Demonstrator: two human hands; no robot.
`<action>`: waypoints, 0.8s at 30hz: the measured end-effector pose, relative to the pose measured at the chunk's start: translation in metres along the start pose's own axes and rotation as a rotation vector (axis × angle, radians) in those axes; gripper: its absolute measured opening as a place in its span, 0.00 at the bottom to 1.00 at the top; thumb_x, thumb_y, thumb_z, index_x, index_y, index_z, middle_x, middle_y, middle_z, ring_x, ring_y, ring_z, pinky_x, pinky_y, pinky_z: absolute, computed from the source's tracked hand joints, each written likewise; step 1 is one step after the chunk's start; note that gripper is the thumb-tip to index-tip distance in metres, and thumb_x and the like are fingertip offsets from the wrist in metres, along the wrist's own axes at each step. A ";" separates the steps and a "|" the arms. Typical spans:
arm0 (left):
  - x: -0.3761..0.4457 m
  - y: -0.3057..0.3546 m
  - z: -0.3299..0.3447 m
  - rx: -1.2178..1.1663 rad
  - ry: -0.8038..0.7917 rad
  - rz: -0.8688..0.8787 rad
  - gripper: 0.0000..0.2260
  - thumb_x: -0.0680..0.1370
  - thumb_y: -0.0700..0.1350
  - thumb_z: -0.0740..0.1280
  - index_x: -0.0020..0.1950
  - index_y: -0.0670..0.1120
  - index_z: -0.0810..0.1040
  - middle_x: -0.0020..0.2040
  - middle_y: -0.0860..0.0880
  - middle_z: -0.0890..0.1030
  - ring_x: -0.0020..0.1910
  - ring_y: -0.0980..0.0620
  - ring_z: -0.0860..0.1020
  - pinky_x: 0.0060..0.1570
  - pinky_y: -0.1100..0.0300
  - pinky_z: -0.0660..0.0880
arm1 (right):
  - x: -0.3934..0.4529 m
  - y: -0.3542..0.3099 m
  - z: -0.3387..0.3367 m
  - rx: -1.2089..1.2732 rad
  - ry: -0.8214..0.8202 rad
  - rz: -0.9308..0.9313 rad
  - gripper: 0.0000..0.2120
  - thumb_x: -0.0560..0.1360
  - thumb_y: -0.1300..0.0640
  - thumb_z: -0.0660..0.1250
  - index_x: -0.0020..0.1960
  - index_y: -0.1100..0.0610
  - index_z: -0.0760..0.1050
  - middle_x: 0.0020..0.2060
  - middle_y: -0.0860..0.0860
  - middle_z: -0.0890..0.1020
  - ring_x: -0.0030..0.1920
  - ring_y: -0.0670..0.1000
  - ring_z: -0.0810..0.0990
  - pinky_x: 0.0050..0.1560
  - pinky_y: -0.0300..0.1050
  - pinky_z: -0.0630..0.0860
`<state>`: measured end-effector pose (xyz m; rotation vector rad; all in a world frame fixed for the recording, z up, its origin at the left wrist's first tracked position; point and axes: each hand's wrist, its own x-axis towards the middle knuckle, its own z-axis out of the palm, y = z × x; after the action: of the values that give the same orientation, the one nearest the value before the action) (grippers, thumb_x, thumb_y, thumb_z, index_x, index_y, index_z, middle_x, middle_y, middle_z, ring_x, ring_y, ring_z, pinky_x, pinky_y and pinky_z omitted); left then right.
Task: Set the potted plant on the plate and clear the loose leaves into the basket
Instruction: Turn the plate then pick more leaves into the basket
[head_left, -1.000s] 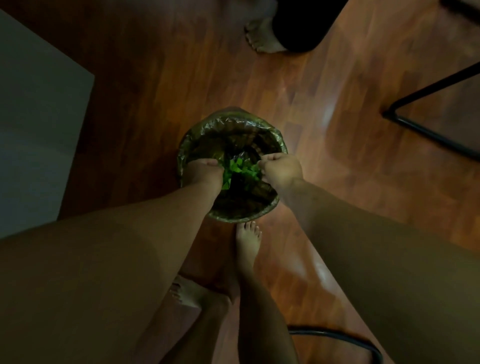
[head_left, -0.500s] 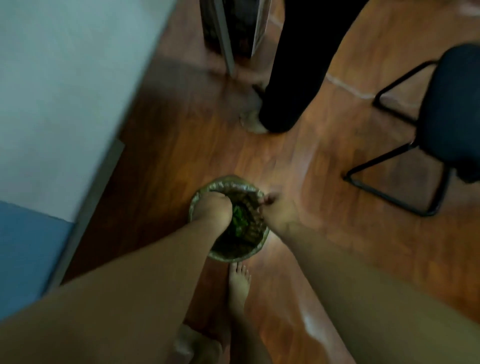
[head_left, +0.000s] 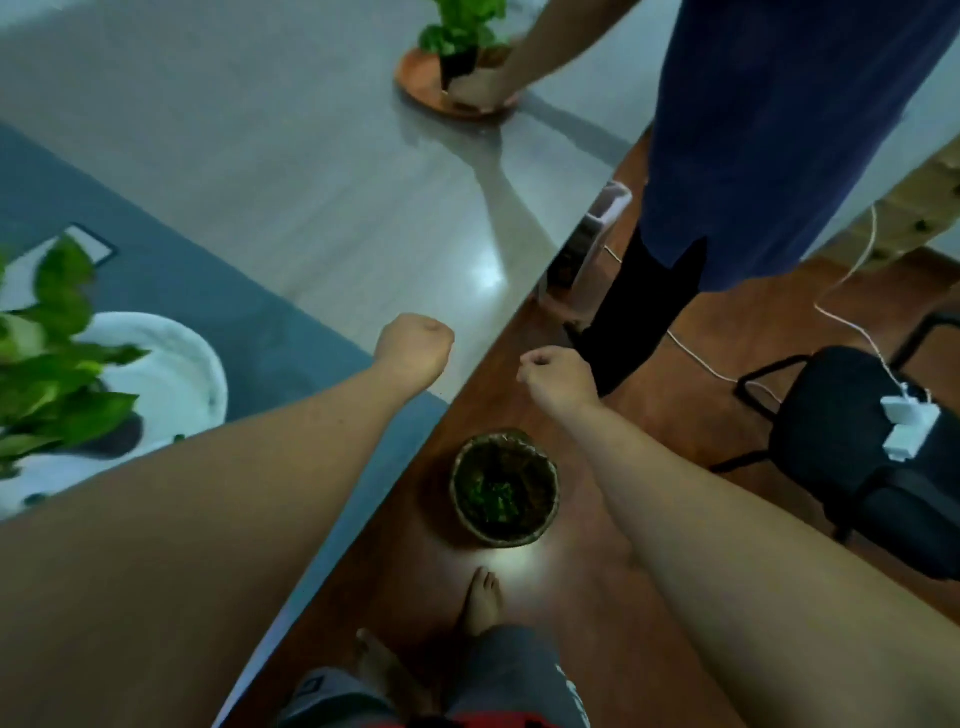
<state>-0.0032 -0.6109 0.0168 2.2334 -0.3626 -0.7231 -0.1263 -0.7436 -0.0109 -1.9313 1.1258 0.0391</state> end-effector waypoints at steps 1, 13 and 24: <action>-0.004 -0.009 -0.018 0.011 0.038 -0.011 0.15 0.75 0.40 0.62 0.27 0.41 0.70 0.29 0.45 0.72 0.36 0.47 0.72 0.33 0.59 0.63 | -0.004 -0.016 0.005 -0.016 0.005 -0.035 0.11 0.75 0.58 0.64 0.49 0.55 0.84 0.43 0.50 0.84 0.44 0.52 0.80 0.46 0.42 0.74; -0.082 -0.172 -0.160 -0.038 0.476 -0.384 0.15 0.76 0.37 0.59 0.29 0.43 0.62 0.30 0.44 0.67 0.38 0.46 0.66 0.31 0.55 0.59 | -0.037 -0.166 0.172 -0.228 -0.365 -0.373 0.10 0.71 0.62 0.64 0.47 0.57 0.84 0.49 0.56 0.86 0.49 0.58 0.83 0.55 0.51 0.80; -0.124 -0.247 -0.135 -0.367 0.736 -0.760 0.16 0.75 0.46 0.61 0.44 0.35 0.81 0.41 0.40 0.83 0.42 0.41 0.79 0.38 0.58 0.73 | -0.032 -0.194 0.251 -0.358 -0.506 -0.479 0.09 0.69 0.59 0.64 0.31 0.56 0.70 0.30 0.55 0.73 0.33 0.57 0.76 0.37 0.52 0.79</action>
<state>-0.0123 -0.3088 -0.0405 2.0679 0.9393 -0.2368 0.0873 -0.5071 -0.0228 -2.2835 0.3229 0.4658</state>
